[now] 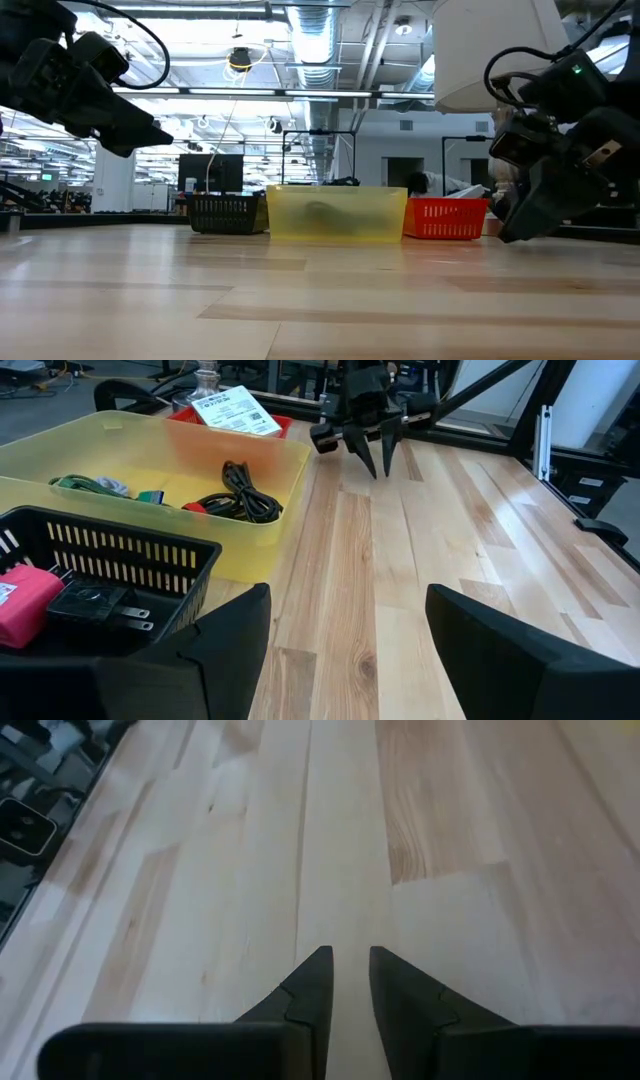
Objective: Pick and place items into bin
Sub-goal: Return to Home Position
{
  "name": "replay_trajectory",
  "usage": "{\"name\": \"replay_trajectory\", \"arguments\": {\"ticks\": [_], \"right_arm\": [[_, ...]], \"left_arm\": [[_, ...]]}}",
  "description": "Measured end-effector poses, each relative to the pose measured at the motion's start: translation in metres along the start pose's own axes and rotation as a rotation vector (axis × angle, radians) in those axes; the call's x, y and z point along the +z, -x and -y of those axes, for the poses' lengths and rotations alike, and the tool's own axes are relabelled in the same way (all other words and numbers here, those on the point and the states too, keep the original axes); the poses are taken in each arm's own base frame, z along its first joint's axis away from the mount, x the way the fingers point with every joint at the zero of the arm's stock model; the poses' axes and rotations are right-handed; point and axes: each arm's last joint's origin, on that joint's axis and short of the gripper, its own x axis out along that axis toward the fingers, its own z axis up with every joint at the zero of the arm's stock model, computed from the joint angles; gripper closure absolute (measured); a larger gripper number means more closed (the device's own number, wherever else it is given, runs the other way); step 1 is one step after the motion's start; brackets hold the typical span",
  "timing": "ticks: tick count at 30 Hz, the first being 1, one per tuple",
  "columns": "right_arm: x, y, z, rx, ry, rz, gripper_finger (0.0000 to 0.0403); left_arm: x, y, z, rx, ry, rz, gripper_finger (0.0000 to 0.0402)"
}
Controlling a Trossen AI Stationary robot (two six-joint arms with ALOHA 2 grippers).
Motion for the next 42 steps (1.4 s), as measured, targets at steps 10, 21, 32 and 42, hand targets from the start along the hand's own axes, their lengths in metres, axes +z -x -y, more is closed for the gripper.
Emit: {"name": "replay_trajectory", "arguments": {"ticks": [10, 21, 32, 42], "right_arm": [[0.0069, -0.0024, -0.0015, 0.007, 0.007, 0.021, 0.0337], [0.0081, -0.0028, -0.0018, 0.008, 0.008, 0.026, 0.0337], [0.0083, -0.0027, -0.0018, 0.009, 0.008, 0.026, 0.0337], [0.0083, -0.0027, -0.0019, 0.009, 0.009, 0.026, 0.0337]], "left_arm": [[0.0, 0.0, 0.0, 0.0, 0.0, 0.0, 0.0144], [0.0, 0.0, 0.0, 0.0, 0.0, 0.0, 0.0144], [0.0, 0.0, 0.0, 0.0, 0.0, 0.0, 0.0144], [0.0, 0.0, 0.0, 0.0, 0.0, 0.0, 0.0144]]}}
